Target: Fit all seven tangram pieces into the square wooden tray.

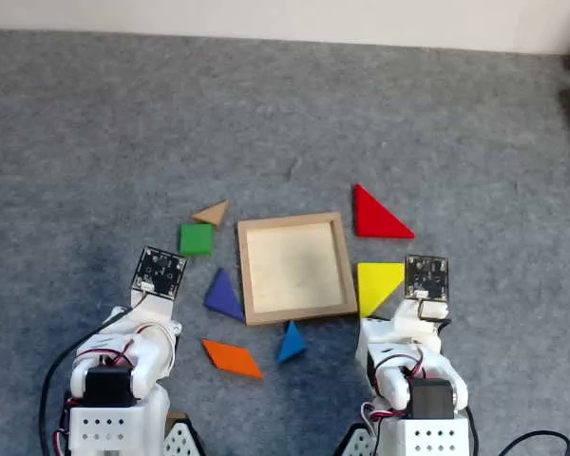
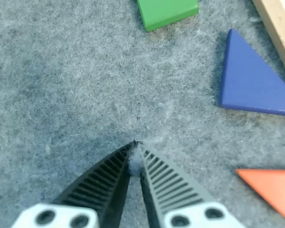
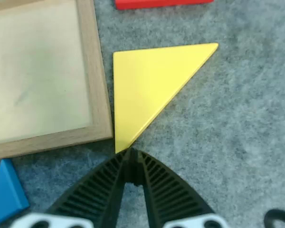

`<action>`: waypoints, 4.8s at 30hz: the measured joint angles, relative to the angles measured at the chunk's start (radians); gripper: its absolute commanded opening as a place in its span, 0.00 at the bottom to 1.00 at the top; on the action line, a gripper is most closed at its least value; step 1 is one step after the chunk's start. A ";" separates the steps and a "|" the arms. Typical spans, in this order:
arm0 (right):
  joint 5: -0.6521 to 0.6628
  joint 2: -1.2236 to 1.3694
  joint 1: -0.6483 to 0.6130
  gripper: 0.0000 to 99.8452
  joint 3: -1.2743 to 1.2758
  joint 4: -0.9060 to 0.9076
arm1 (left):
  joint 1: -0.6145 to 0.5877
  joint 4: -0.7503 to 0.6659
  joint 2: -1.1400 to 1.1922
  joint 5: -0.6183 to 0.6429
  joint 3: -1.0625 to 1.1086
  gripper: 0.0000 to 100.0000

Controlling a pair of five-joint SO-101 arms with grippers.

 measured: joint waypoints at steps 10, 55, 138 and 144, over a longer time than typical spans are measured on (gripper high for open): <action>0.000 0.000 0.000 0.00 0.000 0.000 | 0.000 0.000 0.000 0.000 0.000 0.00; -0.002 0.000 0.000 0.00 0.000 0.000 | 0.000 0.000 0.000 0.000 0.000 0.00; -0.721 1.815 -0.123 0.43 -1.094 -0.241 | 0.000 0.000 0.000 0.000 0.000 0.00; -0.721 1.826 -0.120 0.43 -1.096 -0.324 | 0.000 0.000 0.000 0.000 0.000 0.00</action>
